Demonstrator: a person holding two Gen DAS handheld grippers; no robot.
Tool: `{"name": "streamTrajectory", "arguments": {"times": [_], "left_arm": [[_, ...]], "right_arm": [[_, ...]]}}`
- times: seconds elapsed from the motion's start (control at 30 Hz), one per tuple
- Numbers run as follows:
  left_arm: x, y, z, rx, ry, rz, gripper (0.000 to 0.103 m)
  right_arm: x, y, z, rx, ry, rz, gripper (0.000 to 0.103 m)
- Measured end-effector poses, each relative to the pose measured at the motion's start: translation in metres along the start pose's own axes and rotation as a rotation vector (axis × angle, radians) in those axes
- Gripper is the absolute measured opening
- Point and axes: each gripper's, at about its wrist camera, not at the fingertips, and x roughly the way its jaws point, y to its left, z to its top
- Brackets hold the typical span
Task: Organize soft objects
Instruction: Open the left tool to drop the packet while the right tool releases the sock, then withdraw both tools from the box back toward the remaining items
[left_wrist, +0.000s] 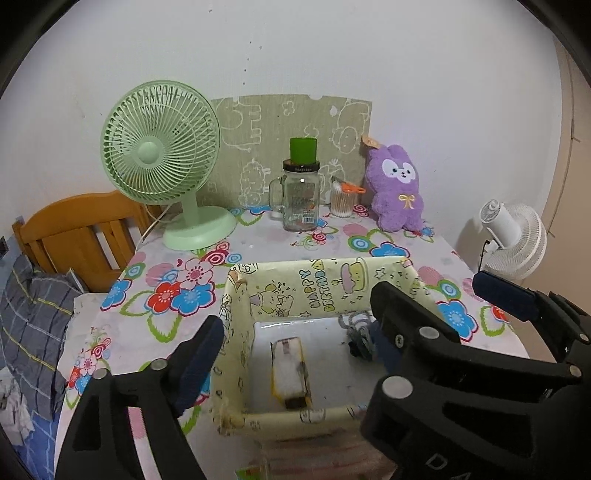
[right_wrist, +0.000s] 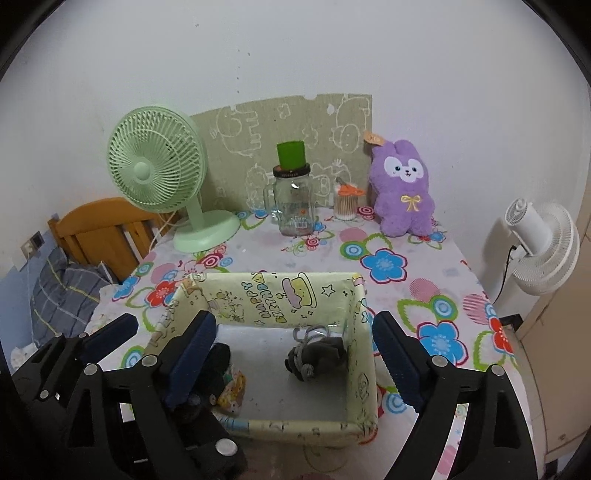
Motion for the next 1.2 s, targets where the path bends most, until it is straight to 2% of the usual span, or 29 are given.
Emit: {"name": "streamTrajectory", "arguments": {"times": [0.2,0.33,0.63,1.2], "left_arm": [[-0.025,-0.003,-0.005,-0.011,-0.029,-0.004,0.093],[-0.04,-0.007,-0.01,-0.006,-0.049,0.006,0.1],[-0.065,-0.013,-0.025,0.0,-0.068,-0.021,0.1],[-0.094,-0.025,-0.061,0.009,-0.101,-0.003,0.1]], "right_arm": [[-0.031,0.001,-0.004,-0.003,-0.039,0.008,0.1],[-0.049,0.001,-0.009,0.0,-0.055,0.005,0.102],[-0.083,0.001,-0.025,-0.002,-0.086,-0.002,0.103],[-0.115,0.001,-0.06,-0.002,-0.109,-0.02,0.103]]}}
